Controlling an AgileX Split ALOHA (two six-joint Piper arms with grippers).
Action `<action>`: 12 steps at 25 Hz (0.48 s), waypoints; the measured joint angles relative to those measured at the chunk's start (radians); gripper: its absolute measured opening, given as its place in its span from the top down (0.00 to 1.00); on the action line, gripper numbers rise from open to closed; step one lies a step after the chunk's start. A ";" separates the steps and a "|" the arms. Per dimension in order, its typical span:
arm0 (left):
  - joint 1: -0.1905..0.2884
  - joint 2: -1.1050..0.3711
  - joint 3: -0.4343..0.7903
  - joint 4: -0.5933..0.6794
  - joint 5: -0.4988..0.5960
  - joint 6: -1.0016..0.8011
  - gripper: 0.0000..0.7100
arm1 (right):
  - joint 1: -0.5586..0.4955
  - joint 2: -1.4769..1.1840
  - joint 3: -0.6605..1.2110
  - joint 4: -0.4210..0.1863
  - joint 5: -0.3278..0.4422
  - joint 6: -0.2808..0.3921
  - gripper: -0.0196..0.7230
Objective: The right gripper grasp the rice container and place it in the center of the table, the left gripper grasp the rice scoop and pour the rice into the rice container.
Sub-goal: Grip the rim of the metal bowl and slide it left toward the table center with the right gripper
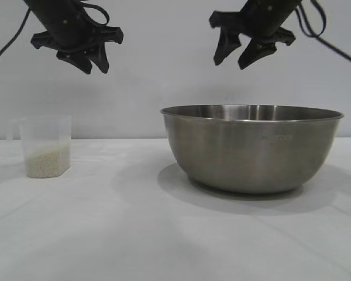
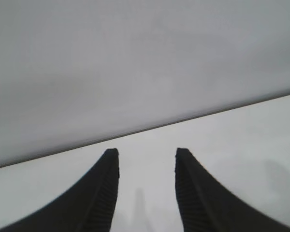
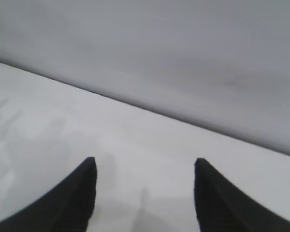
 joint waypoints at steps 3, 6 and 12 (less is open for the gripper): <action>-0.006 0.000 0.000 0.001 0.000 0.000 0.65 | -0.025 -0.009 0.000 -0.043 0.146 0.056 0.41; -0.009 0.000 0.000 0.006 0.000 0.000 0.65 | -0.035 -0.009 0.000 -0.090 0.287 0.082 0.41; -0.012 0.000 0.000 0.006 0.000 0.000 0.65 | -0.035 -0.009 0.000 -0.209 0.410 0.154 0.48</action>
